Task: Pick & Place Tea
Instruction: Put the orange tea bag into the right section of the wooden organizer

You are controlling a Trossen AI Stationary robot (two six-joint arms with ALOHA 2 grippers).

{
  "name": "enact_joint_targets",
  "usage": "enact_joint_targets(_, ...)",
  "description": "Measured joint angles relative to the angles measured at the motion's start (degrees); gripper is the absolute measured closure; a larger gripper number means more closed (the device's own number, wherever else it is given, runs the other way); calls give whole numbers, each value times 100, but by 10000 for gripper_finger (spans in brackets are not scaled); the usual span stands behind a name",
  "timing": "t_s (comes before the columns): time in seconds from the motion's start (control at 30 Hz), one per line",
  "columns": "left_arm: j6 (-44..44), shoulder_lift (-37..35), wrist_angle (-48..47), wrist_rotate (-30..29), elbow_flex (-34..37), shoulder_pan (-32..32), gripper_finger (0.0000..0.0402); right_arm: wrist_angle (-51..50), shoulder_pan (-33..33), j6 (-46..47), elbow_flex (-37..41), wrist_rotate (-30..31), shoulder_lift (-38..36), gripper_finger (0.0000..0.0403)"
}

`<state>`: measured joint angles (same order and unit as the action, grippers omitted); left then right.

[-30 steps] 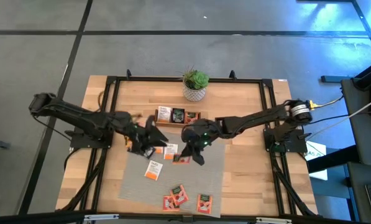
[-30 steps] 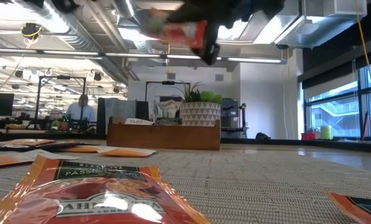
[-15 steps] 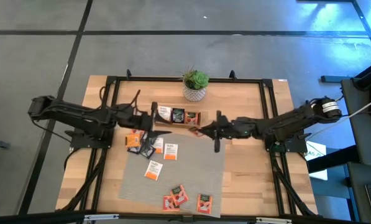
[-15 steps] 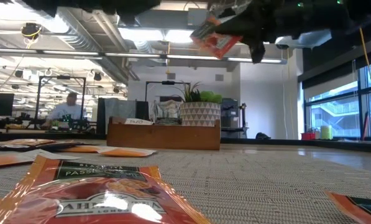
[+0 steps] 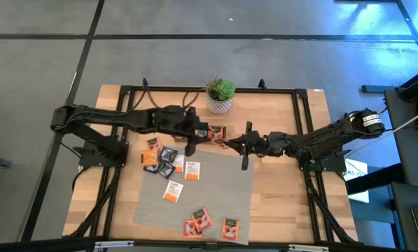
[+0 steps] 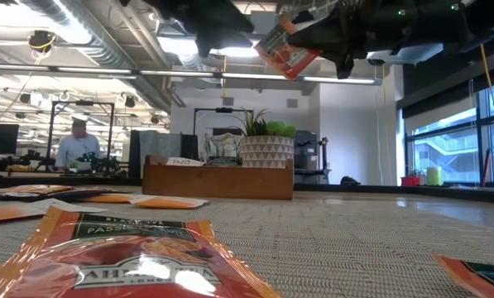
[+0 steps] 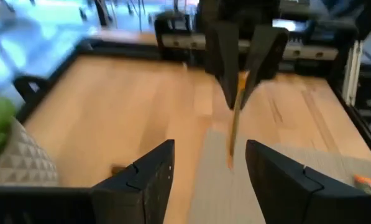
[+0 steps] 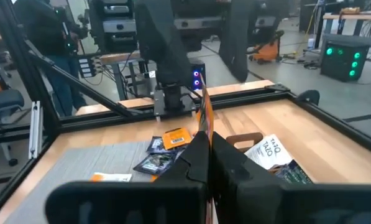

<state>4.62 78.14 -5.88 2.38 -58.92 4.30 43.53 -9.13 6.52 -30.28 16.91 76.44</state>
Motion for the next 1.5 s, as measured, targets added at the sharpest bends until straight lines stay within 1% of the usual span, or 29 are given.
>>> enact_joint_targets(0.07, 142, 159, -382, 167, -238, -13, 207, 5, 1, -134, 0, -1, 0, 395)
enact_joint_targets(0.2, 216, 334, -346, 697, -365, -18, 207, -18, 0, -319, 0, -2, 0, 395)
enact_joint_targets(0.27, 216, 383, -181, 717, -379, -18, 208, -31, 0, -360, 0, -97, 2, 395)
enact_joint_targets(0.33, 216, 381, -180, 605, -378, 0, 208, -3, 2, -377, -2, -264, 2, 395)
enact_joint_targets(0.5, 223, 381, -148, 655, -378, 81, 208, 45, 56, -417, -2, -308, 2, 395)
enact_joint_targets(0.7, 220, 409, -143, 677, -376, 74, 208, 414, 265, -553, -4, -374, 2, 395)
enact_joint_targets(0.83, 26, 409, -123, 659, -374, 75, 217, 616, 402, -527, -4, -676, 2, 395)
enact_joint_targets(0.97, -44, 409, 160, 635, -374, 74, 243, 644, 426, -524, -7, -758, 2, 395)
enact_joint_targets(1.13, -133, 409, 394, 629, -374, 74, 288, 649, 424, -522, -9, -756, 2, 395)
enact_joint_targets(1.43, -219, 442, 399, 622, -371, 76, 388, 684, 424, -531, -9, -756, 2, 395)
enact_joint_targets(1.5, -324, 440, 401, 620, -371, 76, 396, 684, 424, -581, -9, -756, 2, 394)
